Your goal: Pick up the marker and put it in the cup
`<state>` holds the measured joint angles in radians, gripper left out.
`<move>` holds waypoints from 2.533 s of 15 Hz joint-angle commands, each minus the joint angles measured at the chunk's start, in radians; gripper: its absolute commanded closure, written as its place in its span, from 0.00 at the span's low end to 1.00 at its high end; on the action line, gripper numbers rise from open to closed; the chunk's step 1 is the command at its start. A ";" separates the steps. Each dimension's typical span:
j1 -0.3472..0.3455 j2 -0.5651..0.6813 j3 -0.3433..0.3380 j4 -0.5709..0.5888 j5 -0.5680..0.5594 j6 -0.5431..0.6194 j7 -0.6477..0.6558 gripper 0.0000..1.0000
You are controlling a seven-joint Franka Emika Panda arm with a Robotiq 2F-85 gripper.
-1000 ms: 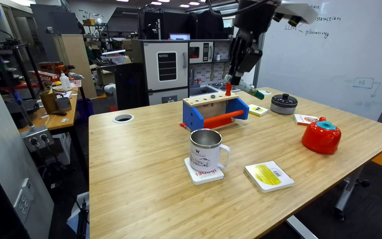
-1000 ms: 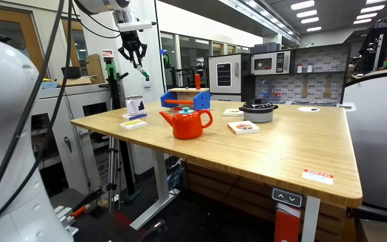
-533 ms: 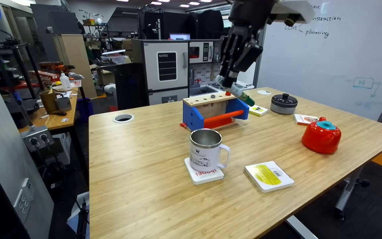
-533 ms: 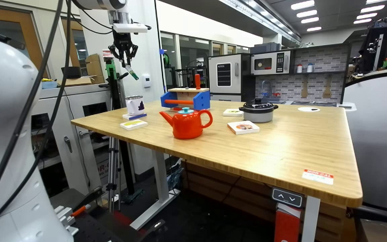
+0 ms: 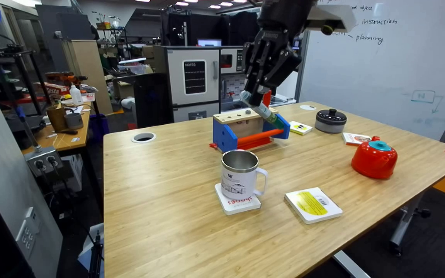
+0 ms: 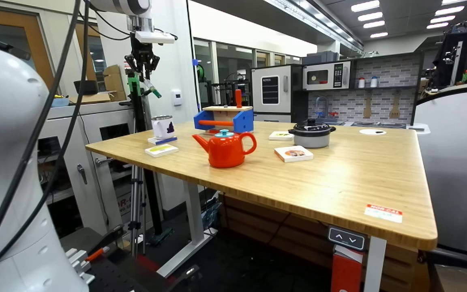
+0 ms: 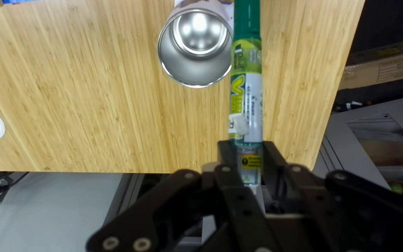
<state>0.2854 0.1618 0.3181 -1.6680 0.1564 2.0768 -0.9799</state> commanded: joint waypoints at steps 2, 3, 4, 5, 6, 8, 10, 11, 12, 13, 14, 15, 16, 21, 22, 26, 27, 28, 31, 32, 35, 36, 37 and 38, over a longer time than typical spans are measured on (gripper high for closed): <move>0.013 0.099 0.012 0.096 -0.053 -0.013 -0.038 0.88; 0.021 0.124 0.010 0.119 -0.088 -0.027 -0.027 0.89; 0.030 0.149 0.005 0.144 -0.134 -0.040 -0.015 0.86; 0.038 0.169 0.003 0.163 -0.172 -0.046 -0.012 0.87; 0.044 0.190 0.002 0.186 -0.205 -0.054 -0.010 0.89; 0.057 0.226 0.004 0.232 -0.254 -0.067 -0.011 0.91; 0.076 0.252 0.006 0.272 -0.290 -0.078 -0.012 0.92; 0.086 0.260 0.008 0.290 -0.303 -0.087 -0.013 0.92; 0.096 0.263 0.010 0.301 -0.312 -0.094 -0.015 0.92; 0.104 0.265 0.015 0.312 -0.312 -0.099 -0.019 0.92; 0.107 0.263 0.020 0.312 -0.301 -0.102 -0.023 0.92; 0.110 0.259 0.024 0.308 -0.290 -0.103 -0.025 0.92; 0.110 0.256 0.029 0.305 -0.276 -0.109 -0.028 0.92; 0.099 0.247 0.051 0.265 -0.198 -0.119 -0.054 0.91; 0.096 0.256 0.057 0.273 -0.186 -0.129 -0.062 0.91; 0.090 0.284 0.055 0.259 -0.146 -0.145 -0.083 0.91; 0.088 0.294 0.055 0.256 -0.139 -0.145 -0.087 0.91; 0.086 0.305 0.055 0.254 -0.134 -0.144 -0.091 0.91; 0.081 0.333 0.053 0.263 -0.123 -0.146 -0.100 0.91; 0.080 0.338 0.052 0.266 -0.124 -0.145 -0.101 0.91; 0.074 0.337 0.051 0.279 -0.124 -0.146 -0.105 0.91; 0.073 0.336 0.051 0.284 -0.125 -0.145 -0.105 0.91; 0.073 0.336 0.051 0.289 -0.125 -0.145 -0.105 0.91; 0.073 0.334 0.050 0.294 -0.128 -0.142 -0.105 0.91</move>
<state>0.3724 0.4919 0.3549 -1.3996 0.0114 1.9523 -1.0549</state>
